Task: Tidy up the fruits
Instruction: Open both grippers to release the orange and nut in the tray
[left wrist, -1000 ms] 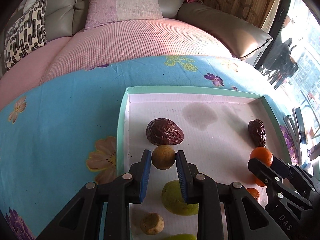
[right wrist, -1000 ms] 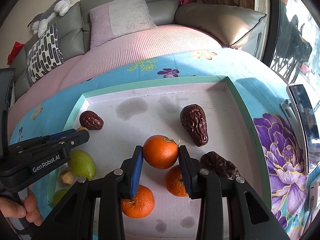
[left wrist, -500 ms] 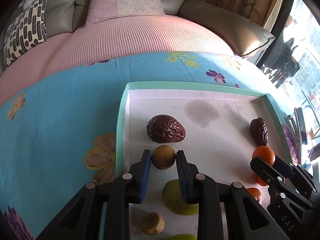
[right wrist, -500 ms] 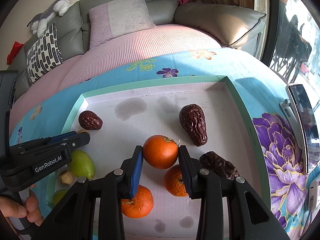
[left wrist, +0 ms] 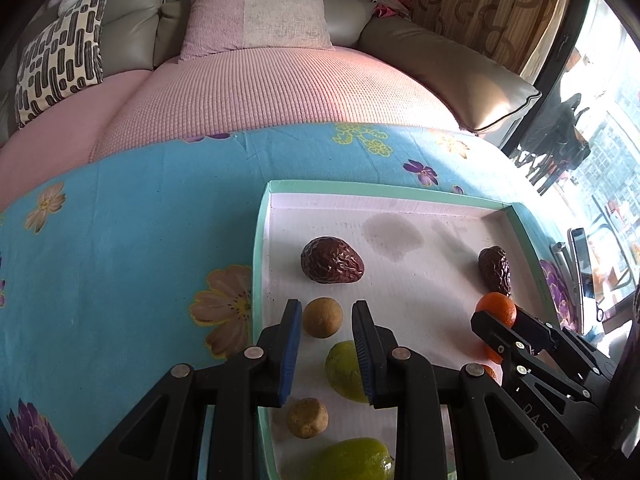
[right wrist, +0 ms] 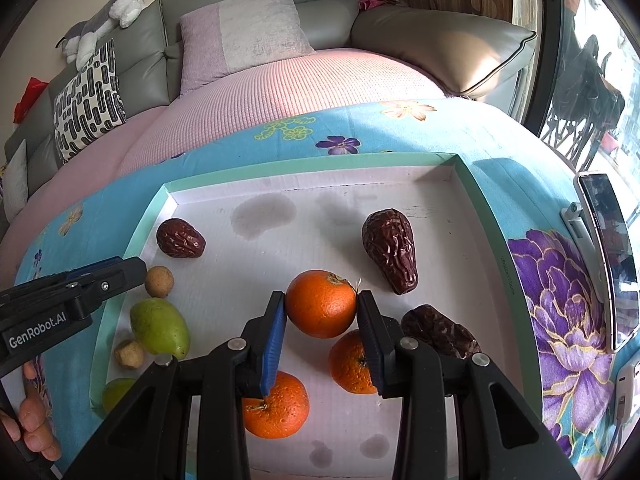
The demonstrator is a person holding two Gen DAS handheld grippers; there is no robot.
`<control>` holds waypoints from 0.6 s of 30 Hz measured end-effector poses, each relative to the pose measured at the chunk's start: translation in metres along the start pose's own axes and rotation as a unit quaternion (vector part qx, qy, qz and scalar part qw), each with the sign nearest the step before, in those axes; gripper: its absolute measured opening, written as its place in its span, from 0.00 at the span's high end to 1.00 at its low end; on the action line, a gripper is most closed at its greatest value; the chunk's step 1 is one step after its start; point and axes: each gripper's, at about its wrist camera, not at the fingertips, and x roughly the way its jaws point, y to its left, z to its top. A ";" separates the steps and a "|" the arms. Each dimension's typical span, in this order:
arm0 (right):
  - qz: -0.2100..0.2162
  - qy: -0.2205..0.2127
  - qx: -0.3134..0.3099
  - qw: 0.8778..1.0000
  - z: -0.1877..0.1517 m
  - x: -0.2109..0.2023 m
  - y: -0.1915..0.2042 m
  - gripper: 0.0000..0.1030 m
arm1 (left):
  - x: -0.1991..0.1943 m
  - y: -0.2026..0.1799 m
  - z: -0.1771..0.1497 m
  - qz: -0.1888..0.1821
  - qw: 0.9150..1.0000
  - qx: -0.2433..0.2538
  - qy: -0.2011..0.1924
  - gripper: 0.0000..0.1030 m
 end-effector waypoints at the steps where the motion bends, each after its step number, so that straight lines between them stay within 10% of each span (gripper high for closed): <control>1: -0.001 0.000 -0.003 1.000 0.000 0.000 0.001 0.63 | -0.005 0.002 -0.002 0.000 1.000 -0.004 -0.005 0.72; 15: -0.016 -0.002 -0.021 1.000 0.001 0.005 0.008 0.63 | -0.050 0.065 -0.029 0.072 0.994 -0.067 -0.043 0.68; 18: -0.018 -0.002 -0.024 1.000 0.001 0.005 0.009 0.63 | -0.050 0.079 -0.042 0.097 0.991 -0.081 -0.037 0.40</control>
